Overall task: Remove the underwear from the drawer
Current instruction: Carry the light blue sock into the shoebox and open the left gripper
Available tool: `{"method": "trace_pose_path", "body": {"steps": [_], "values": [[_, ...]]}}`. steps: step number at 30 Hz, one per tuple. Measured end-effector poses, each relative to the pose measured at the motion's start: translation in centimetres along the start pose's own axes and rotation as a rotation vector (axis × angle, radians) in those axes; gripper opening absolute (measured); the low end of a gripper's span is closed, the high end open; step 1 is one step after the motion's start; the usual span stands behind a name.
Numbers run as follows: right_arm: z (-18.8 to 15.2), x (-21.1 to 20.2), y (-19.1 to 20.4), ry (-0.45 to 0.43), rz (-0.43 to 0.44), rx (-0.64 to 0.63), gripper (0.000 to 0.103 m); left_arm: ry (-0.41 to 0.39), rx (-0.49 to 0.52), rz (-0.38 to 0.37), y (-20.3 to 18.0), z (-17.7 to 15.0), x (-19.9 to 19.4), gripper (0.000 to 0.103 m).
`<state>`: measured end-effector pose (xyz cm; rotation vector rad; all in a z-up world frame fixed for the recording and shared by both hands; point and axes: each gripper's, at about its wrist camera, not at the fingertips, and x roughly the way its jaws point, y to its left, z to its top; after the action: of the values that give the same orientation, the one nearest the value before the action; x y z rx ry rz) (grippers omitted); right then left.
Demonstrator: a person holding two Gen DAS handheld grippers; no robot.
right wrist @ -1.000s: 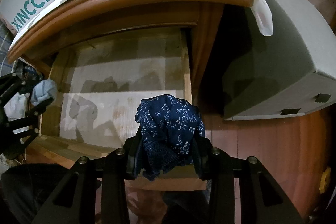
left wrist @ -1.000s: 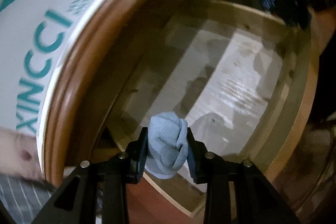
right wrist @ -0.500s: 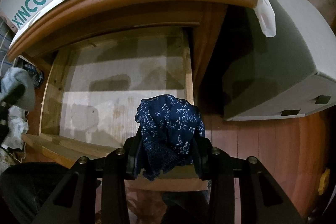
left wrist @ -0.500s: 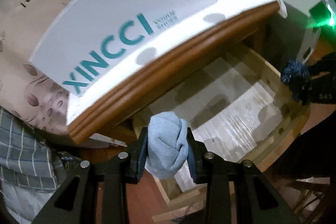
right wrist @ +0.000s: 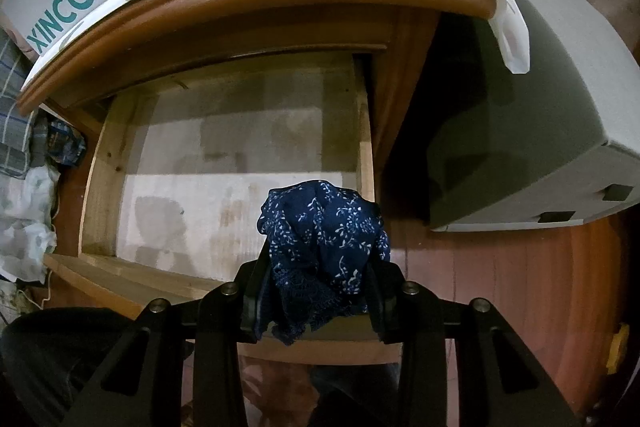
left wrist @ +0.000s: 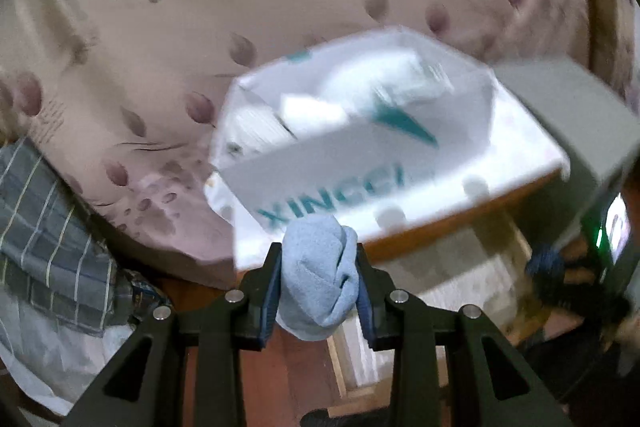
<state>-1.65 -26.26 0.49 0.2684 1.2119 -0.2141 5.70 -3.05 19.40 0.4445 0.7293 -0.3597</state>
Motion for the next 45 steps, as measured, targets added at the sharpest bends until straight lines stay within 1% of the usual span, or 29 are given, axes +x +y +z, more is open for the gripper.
{"method": "trace_pose_path", "body": {"steps": [2, 6, 8, 9, 11, 15, 16, 17, 19, 21, 23, 25, 26, 27, 28, 29, 31, 33, 34, 35, 40, 45], "values": [[0.0, -0.1, -0.1, -0.003, 0.004, 0.000, 0.036, -0.029, -0.058, 0.014, 1.9, 1.9, -1.0, 0.033], [0.0, -0.1, -0.1, -0.006, 0.010, 0.004, 0.036, -0.095, -0.114, 0.049, 4.6, 5.8, -2.4, 0.033], [0.0, -0.2, -0.1, -0.009, 0.013, 0.005, 0.036, -0.104, -0.135, 0.036, 5.7, 7.7, -2.2, 0.033], [0.0, -0.2, -0.1, -0.010, 0.015, 0.006, 0.036, -0.108, -0.156, 0.036, 6.2, 8.5, -1.9, 0.033], [0.0, -0.3, -0.1, -0.012, 0.018, 0.007, 0.036, -0.093, -0.178, 0.009, 6.9, 10.1, -0.6, 0.033], [-0.1, -0.4, 0.0, -0.016, 0.026, 0.010, 0.036, -0.054, -0.221, -0.034, 7.1, 12.2, 2.9, 0.033], [0.0, -0.4, 0.0, -0.016, 0.027, 0.010, 0.036, -0.050, -0.225, -0.035, 7.1, 12.6, 3.5, 0.033], [0.0, -0.4, 0.0, -0.017, 0.030, 0.010, 0.036, -0.041, -0.204, -0.038, 6.7, 13.2, 4.7, 0.033], [0.0, -0.4, 0.0, -0.016, 0.032, 0.011, 0.036, -0.036, -0.178, -0.021, 6.0, 13.7, 6.2, 0.033], [0.0, -0.4, 0.1, -0.015, 0.033, 0.010, 0.036, -0.013, -0.151, -0.018, 5.2, 13.8, 7.9, 0.033], [0.1, -0.5, 0.1, -0.018, 0.037, 0.009, 0.036, 0.008, -0.146, -0.006, 4.6, 13.6, 9.7, 0.033], [0.1, -0.5, 0.2, -0.017, 0.038, 0.010, 0.036, 0.023, -0.134, -0.012, 4.1, 13.4, 11.0, 0.034], [0.1, -0.4, 0.2, -0.017, 0.039, 0.010, 0.036, 0.018, -0.121, 0.011, 3.7, 13.3, 11.5, 0.036], [0.0, -0.4, 0.2, -0.017, 0.039, 0.009, 0.036, 0.010, -0.104, 0.035, 3.4, 13.3, 11.7, 0.037], [0.0, -0.4, 0.2, -0.016, 0.038, 0.009, 0.036, 0.004, -0.082, 0.042, 3.1, 13.4, 11.9, 0.037], [0.0, -0.4, 0.2, -0.014, 0.039, 0.008, 0.036, -0.005, -0.050, 0.048, 2.5, 13.4, 12.0, 0.038], [0.0, -0.4, 0.3, -0.015, 0.038, 0.007, 0.036, -0.004, -0.022, 0.067, 1.9, 13.4, 12.2, 0.040], [0.0, -0.3, 0.2, -0.013, 0.038, 0.008, 0.036, 0.000, -0.001, 0.085, 1.5, 13.5, 12.3, 0.046], [0.0, -0.4, 0.2, -0.013, 0.038, 0.008, 0.036, -0.001, 0.003, 0.088, 1.3, 13.5, 12.3, 0.053], [0.0, -0.4, 0.3, -0.014, 0.037, 0.009, 0.036, 0.000, 0.001, 0.084, 1.3, 13.4, 12.2, 0.057], [0.1, -0.3, 0.2, -0.012, 0.034, 0.008, 0.036, -0.011, -0.014, 0.066, 1.3, 13.3, 11.0, 0.058], [0.1, -0.3, 0.3, -0.012, 0.025, 0.004, 0.036, -0.077, -0.060, 0.061, 2.0, 12.6, 8.0, 0.058]]}}
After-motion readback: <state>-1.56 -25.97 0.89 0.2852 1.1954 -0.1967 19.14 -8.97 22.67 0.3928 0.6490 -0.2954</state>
